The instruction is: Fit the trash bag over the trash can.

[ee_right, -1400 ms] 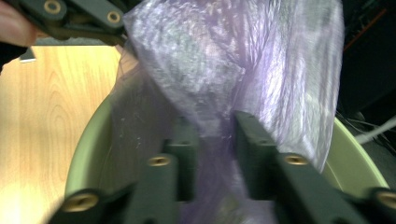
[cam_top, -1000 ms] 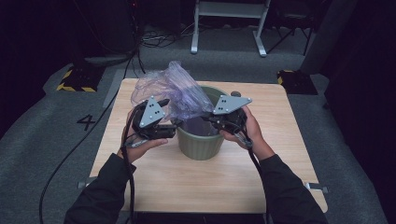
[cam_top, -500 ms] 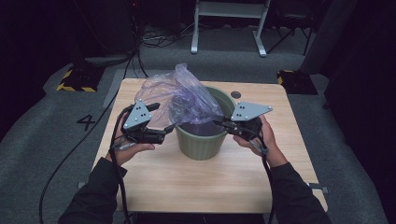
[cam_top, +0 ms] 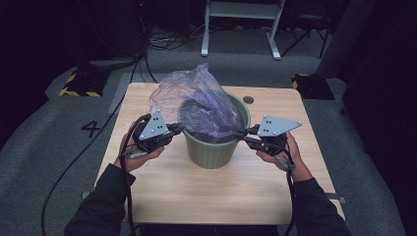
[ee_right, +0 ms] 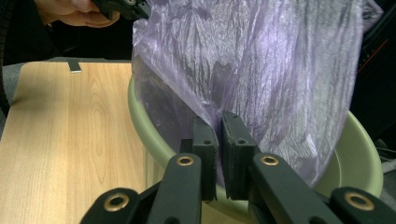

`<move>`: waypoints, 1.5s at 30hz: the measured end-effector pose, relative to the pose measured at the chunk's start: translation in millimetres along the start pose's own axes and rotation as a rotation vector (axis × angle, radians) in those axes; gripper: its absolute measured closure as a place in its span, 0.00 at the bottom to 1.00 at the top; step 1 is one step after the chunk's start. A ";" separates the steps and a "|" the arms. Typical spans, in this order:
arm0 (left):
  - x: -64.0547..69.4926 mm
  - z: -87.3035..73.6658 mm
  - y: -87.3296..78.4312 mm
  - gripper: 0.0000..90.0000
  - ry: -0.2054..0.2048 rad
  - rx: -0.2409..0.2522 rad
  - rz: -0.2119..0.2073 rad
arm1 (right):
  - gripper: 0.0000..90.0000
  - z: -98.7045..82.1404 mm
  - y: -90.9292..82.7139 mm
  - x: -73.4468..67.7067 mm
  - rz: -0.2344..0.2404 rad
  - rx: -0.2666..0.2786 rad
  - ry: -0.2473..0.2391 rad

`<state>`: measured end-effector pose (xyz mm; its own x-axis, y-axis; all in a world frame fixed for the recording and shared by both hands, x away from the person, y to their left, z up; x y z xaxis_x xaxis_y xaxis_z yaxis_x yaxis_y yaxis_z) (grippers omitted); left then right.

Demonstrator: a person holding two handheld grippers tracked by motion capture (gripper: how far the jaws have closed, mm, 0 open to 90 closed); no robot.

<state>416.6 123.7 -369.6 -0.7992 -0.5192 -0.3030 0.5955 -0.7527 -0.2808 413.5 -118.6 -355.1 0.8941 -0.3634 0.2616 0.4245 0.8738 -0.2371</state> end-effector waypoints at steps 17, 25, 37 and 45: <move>40.3 9.0 -0.5 1.00 0.141 -0.007 -0.098 | 0.32 14.0 -7.8 1.1 -0.105 0.053 0.039; 57.4 9.3 8.3 1.00 0.165 -0.018 -0.131 | 0.29 32.8 -4.3 -5.5 -0.122 0.102 0.049; 66.1 6.0 18.3 1.00 0.158 -0.041 -0.139 | 0.29 55.0 31.5 -9.0 -0.119 0.103 0.090; 70.3 4.4 19.4 1.00 0.162 -0.049 -0.137 | 0.79 39.6 62.6 -9.5 -0.087 0.005 0.079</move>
Point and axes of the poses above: each handheld gripper's, and its own axes: y roughly forward along the jaws, z roughly out of its top, x roughly to its right, the point moved 7 cm from there along y, roughly forward along the jaws, and after that the axes turned 10 degrees about x, right-handed, at the moved point
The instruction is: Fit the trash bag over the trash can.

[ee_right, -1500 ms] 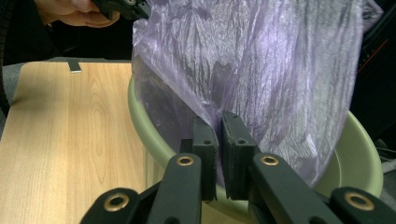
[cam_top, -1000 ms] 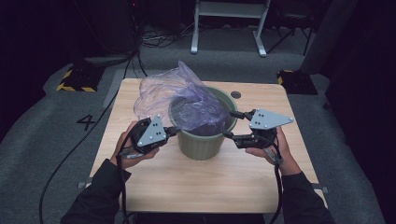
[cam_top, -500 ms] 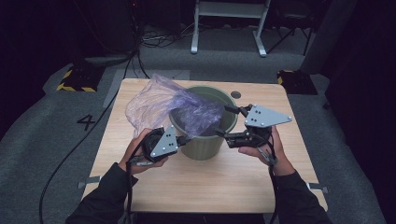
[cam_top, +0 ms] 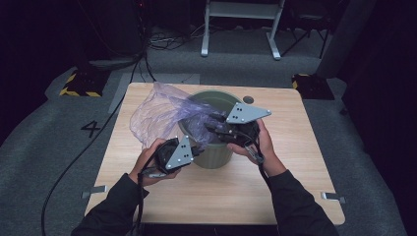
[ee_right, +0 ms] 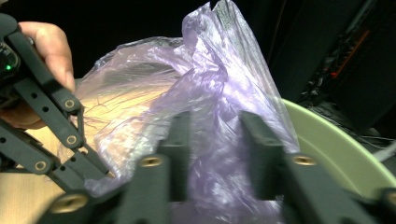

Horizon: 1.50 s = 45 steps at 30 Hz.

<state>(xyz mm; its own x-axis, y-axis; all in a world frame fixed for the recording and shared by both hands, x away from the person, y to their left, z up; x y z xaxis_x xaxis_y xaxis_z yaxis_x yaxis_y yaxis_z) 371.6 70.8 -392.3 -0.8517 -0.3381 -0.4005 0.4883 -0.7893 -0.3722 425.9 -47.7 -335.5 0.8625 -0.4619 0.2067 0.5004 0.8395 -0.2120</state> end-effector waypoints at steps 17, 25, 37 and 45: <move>2.7 15.8 -29.7 0.29 -0.087 0.119 0.046 | 1.00 -14.8 -24.7 11.7 -0.035 0.046 0.022; 1.6 19.1 -61.1 0.22 -0.092 0.171 0.113 | 1.00 -14.2 -48.2 12.0 -0.046 0.078 0.015; -62.2 -16.4 -89.3 0.23 -0.255 0.090 0.336 | 0.98 -35.7 -86.6 13.9 -0.034 0.104 0.042; -69.9 -35.9 -67.8 0.38 -0.345 0.061 0.242 | 0.89 -45.1 -92.0 5.7 -0.030 0.073 -0.027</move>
Point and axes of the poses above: each handheld gripper's, and its own axes: y roughly forward along the jaws, z roughly out of its top, x roughly to its right, the point moved 7 cm from there along y, roughly forward along the jaws, and after that the axes turned 10 degrees about x, right-handed, at the moved point
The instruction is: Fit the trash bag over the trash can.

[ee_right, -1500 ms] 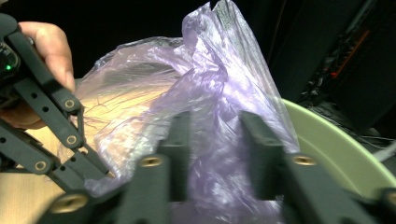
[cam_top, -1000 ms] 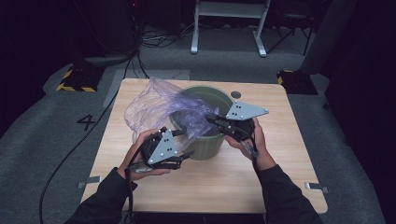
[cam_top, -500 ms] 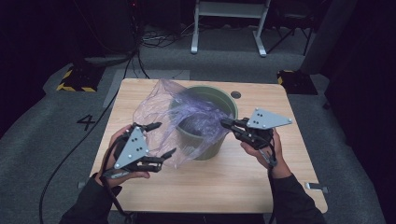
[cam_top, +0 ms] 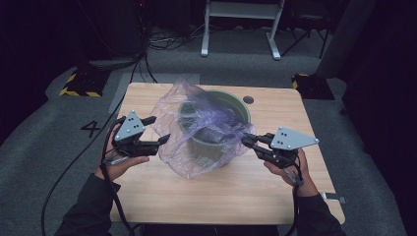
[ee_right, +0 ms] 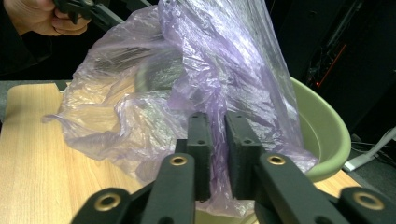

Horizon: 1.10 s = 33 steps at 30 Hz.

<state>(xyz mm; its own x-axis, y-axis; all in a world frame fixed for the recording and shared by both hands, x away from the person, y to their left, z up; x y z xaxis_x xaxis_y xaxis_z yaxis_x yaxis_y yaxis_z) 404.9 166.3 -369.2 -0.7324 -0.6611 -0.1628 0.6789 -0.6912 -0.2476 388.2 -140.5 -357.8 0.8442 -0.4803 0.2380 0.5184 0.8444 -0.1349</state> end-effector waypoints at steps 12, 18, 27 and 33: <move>21.3 -15.4 24.3 0.99 0.113 -0.064 -0.084 | 0.54 -15.6 -12.3 12.8 -0.146 -0.007 0.056; 24.1 -16.6 29.6 1.00 0.120 -0.072 -0.092 | 0.32 -5.3 -14.7 2.0 -0.183 0.017 0.014; 30.6 -17.9 36.8 1.00 0.135 -0.079 -0.105 | 0.31 23.6 -9.1 -17.5 -0.120 0.086 -0.013; 34.7 -24.1 43.5 1.00 0.120 -0.080 -0.111 | 0.81 17.1 -2.7 -11.4 -0.143 0.030 -0.007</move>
Point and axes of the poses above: each handheld gripper's, and its own axes: y roughly forward along the jaws, z roughly out of its top, x roughly to its right, the point moved 7 cm from there along y, roughly forward along the jaws, and after that the axes turned 10 degrees about x, right-handed, at the moved point
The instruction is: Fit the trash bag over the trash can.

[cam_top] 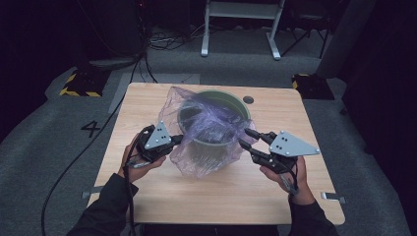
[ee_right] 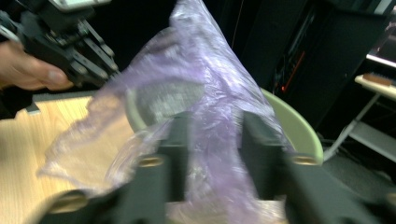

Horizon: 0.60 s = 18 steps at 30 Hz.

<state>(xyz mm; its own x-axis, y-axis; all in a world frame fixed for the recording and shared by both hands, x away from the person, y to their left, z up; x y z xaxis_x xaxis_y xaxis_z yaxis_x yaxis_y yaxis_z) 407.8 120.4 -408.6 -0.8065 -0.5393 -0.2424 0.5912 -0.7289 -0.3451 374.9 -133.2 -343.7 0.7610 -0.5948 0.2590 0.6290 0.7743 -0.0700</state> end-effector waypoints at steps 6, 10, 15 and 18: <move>3.4 -7.6 7.0 1.00 0.004 -0.019 0.002 | 0.95 -18.0 -15.9 12.8 -0.036 0.009 0.023; 0.8 -12.3 10.1 1.00 -0.006 -0.026 0.011 | 0.97 -39.9 -21.4 26.4 -0.070 -0.003 0.078; -1.2 -16.7 15.3 1.00 -0.013 -0.039 0.022 | 0.99 -68.0 -17.3 41.2 -0.101 -0.042 0.134; -2.6 -18.2 18.7 1.00 -0.029 -0.037 0.019 | 0.99 -77.9 -13.4 49.7 -0.124 -0.052 0.158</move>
<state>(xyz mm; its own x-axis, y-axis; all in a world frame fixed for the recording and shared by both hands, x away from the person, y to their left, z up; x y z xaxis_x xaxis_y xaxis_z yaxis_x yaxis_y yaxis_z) 420.8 115.8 -430.9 -0.7943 -0.5652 -0.2227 0.6050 -0.7026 -0.3747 416.7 -190.0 -404.9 0.6899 -0.7148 0.1142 0.7238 0.6830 -0.0977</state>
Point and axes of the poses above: each handheld gripper's, and its own axes: y roughly forward along the jaws, z roughly out of its top, x roughly to its right, the point moved 7 cm from there along y, roughly forward along the jaws, and after that the axes turned 10 degrees about x, right-handed, at the moved point
